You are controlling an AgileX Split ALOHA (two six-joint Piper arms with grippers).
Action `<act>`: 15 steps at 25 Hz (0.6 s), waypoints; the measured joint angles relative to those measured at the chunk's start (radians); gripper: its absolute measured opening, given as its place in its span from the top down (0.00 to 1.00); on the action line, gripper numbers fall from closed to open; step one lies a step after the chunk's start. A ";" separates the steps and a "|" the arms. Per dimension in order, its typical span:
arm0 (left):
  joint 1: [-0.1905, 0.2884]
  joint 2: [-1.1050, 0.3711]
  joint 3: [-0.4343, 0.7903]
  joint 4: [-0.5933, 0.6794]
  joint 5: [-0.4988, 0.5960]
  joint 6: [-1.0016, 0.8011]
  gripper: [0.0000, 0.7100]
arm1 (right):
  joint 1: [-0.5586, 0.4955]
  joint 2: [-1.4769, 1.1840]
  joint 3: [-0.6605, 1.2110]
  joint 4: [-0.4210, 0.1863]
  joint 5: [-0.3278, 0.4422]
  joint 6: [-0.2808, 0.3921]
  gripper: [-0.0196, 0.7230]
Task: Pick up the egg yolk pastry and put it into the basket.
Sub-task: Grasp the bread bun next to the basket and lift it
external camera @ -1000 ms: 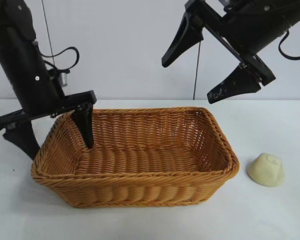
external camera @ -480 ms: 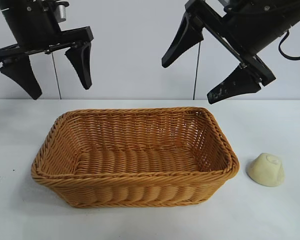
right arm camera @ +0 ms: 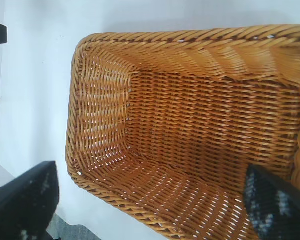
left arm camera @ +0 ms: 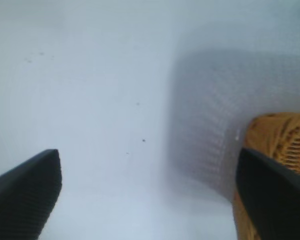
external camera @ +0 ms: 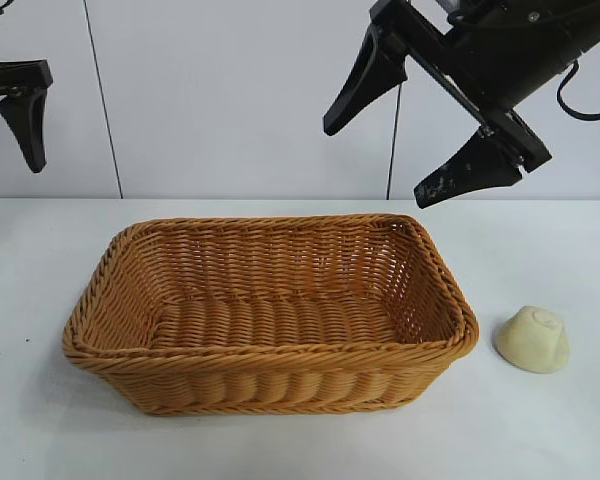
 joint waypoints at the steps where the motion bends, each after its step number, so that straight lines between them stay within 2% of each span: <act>1: 0.003 -0.002 0.000 0.000 0.000 0.001 0.02 | 0.000 0.000 0.000 0.000 0.000 0.000 0.04; 8: 0.003 -0.088 0.026 -0.006 0.002 0.034 0.02 | 0.000 0.000 0.000 0.000 0.001 0.000 0.04; 11: 0.003 -0.180 0.112 -0.008 0.002 0.059 0.02 | 0.000 0.000 0.000 0.000 0.002 0.000 0.04; 15: 0.003 -0.360 0.301 -0.011 0.003 0.118 0.02 | 0.000 0.000 0.000 0.000 0.005 0.000 0.04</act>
